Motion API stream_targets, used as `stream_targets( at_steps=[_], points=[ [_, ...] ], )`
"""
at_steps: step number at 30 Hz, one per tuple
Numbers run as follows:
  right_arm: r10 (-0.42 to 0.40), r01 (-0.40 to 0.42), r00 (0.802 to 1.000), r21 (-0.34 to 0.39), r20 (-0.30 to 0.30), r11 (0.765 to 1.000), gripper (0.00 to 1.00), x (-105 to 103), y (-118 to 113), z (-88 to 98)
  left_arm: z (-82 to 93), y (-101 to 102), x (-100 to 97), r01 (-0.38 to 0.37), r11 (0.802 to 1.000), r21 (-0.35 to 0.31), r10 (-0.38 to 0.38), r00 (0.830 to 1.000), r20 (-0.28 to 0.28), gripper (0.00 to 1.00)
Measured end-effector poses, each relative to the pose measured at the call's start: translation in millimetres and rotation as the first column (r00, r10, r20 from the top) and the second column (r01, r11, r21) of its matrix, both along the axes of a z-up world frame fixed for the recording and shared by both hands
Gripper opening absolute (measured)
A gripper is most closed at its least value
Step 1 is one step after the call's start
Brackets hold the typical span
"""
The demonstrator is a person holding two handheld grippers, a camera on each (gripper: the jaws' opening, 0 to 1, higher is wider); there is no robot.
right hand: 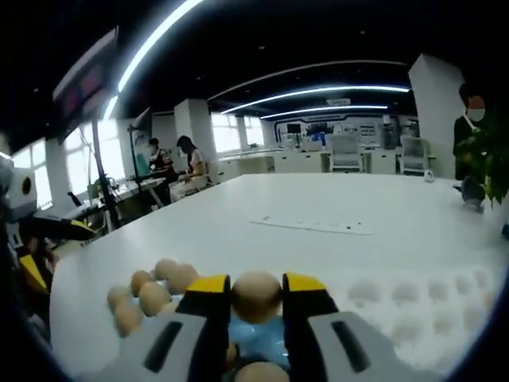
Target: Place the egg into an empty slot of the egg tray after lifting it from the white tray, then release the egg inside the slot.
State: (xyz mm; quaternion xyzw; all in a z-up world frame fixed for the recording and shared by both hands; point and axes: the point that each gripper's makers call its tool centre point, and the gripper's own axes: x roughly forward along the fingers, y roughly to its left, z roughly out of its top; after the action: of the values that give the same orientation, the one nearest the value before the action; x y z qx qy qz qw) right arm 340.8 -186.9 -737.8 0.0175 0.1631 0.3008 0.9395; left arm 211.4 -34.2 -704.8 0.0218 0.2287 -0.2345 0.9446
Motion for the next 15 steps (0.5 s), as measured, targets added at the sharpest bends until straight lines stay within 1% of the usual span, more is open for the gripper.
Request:
stream_targets(
  at_steps=[1,6,15],
  points=[
    [0.005,-0.005,1.0,-0.007,0.004,1.0,0.25,0,2,-1.3,0.5,0,-0.1,0.0,1.0,-0.002,0.0,1.0,0.001,0.98],
    [0.019,-0.019,1.0,-0.02,-0.018,1.0,0.25,0,7,-10.9,0.0,2,-1.1,-0.003,1.0,0.006,0.003,1.0,-0.002,0.98],
    [0.038,-0.04,0.998,-0.034,-0.044,0.999,0.25,2,14,-20.3,-0.4,1,-1.6,0.001,1.0,0.005,-0.001,1.0,-0.008,0.95]
  ],
)
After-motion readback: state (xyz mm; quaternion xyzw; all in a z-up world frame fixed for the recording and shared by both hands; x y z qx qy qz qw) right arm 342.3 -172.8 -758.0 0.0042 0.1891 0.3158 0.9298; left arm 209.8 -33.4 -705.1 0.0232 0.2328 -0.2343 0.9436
